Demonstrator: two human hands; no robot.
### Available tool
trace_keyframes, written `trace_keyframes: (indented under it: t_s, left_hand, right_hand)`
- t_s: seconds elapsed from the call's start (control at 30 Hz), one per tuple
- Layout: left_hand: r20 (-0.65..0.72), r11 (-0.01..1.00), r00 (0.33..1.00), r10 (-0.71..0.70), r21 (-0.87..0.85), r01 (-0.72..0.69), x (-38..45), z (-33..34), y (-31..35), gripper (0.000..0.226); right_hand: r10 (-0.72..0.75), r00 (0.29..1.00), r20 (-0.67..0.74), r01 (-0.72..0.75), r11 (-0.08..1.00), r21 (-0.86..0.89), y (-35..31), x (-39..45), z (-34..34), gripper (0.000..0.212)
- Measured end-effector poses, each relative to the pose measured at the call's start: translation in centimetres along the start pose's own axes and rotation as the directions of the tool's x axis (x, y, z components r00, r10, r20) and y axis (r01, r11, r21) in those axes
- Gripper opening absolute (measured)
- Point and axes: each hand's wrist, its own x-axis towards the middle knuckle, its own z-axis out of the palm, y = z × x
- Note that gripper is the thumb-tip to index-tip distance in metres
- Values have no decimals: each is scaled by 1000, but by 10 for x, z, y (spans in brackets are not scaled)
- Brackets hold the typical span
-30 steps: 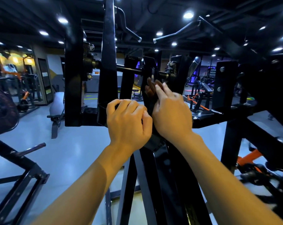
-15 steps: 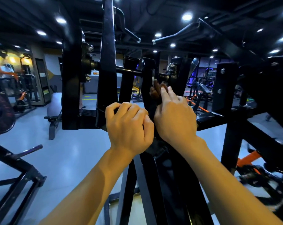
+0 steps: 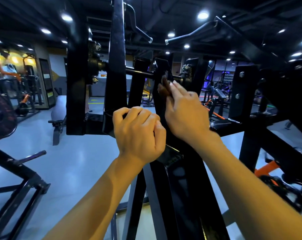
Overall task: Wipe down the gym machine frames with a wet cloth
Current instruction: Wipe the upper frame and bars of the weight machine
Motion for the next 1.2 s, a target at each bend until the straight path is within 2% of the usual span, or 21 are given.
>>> trace_keyframes:
  t_s: [0.13, 0.33, 0.4, 0.53, 0.6, 0.77, 0.9, 1.0, 1.2]
  left_hand:
    - [14, 1000, 1000, 7, -7, -6, -3, -1, 0, 34]
    - [17, 1000, 1000, -8, -4, 8, 0, -1, 2, 34]
    - [18, 1000, 1000, -14, -4, 14, -2, -1, 2, 34]
    - [32, 1000, 999, 16, -5, -16, -2, -1, -1, 33]
    - [33, 1000, 999, 28, -1, -28, -1, -1, -2, 33]
    - [24, 1000, 1000, -7, -9, 8, -2, -1, 1, 32]
    - [20, 1000, 1000, 5, -13, -4, -1, -1, 0, 34]
    - [34, 1000, 999, 14, 0, -14, -1, -2, -1, 34]
    - [-3, 1000, 1000, -6, -19, 6, -2, 0, 1, 33]
  right_hand:
    - [46, 997, 64, -50, 997, 61, 0, 48, 6, 54]
    - [28, 999, -30, -26, 998, 56, 6, -15, 3, 50]
    - [11, 999, -31, -9, 999, 45, 5, 5, 6, 52]
    - [25, 997, 67, -29, 998, 64, -3, 65, 9, 55]
    - [22, 998, 66, -25, 999, 41, -5, 65, 9, 56]
    - [9, 1000, 30, -5, 994, -107, -3, 3, 9, 55]
    - [-7, 997, 83, 13, 997, -74, -7, 54, 11, 57]
    - [31, 992, 125, -30, 1000, -6, -14, 88, 10, 56]
    - [19, 998, 63, -11, 992, -128, -8, 26, 15, 57]
